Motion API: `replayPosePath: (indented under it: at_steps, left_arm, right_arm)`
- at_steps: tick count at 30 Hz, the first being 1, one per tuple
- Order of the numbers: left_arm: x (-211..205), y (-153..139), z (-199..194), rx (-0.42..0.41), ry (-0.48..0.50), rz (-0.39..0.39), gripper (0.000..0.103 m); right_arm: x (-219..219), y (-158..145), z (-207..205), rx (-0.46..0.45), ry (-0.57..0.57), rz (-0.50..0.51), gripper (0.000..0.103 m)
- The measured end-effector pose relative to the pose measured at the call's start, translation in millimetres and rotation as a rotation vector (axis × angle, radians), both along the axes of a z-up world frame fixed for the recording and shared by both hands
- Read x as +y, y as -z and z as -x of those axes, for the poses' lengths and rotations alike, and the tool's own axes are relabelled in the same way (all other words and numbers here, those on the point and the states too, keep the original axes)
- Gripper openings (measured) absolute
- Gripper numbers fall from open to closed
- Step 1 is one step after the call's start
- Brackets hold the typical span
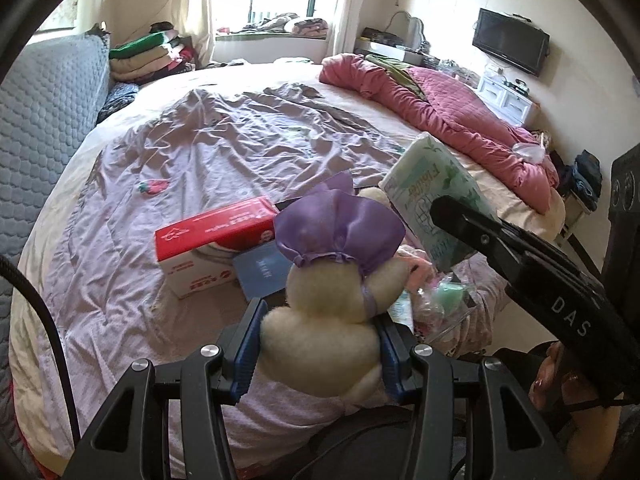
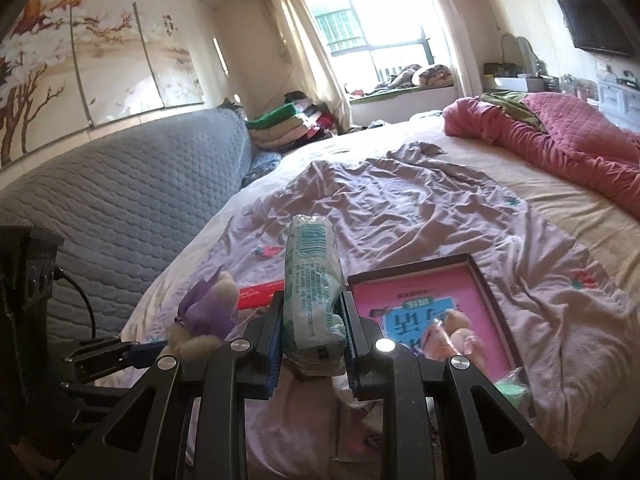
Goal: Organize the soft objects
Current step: 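Lift the plush bunny and wipes pack and carry them over the pink tray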
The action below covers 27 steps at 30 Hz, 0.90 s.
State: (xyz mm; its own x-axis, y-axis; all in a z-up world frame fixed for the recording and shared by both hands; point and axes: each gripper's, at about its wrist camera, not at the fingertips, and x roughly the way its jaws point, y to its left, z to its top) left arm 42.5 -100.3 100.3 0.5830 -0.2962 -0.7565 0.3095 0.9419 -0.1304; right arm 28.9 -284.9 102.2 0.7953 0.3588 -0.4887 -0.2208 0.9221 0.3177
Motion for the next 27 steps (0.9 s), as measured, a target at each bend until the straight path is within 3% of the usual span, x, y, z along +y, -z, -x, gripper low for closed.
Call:
replayPosePath:
  at_steps: [14,27]
  left_arm:
    - [-47.5,7.2,-10.2,0.020,0.060,-0.014,0.051]
    - [-70.1,38.4,-32.1,0.095,0.075,-0.015,0.051]
  right_arm:
    - [-49.3,10.8,-0.8,0.014,0.099,-0.025,0.026]
    - [-99.4,38.7,-8.2,0.087,0.218,-0.022,0.026]
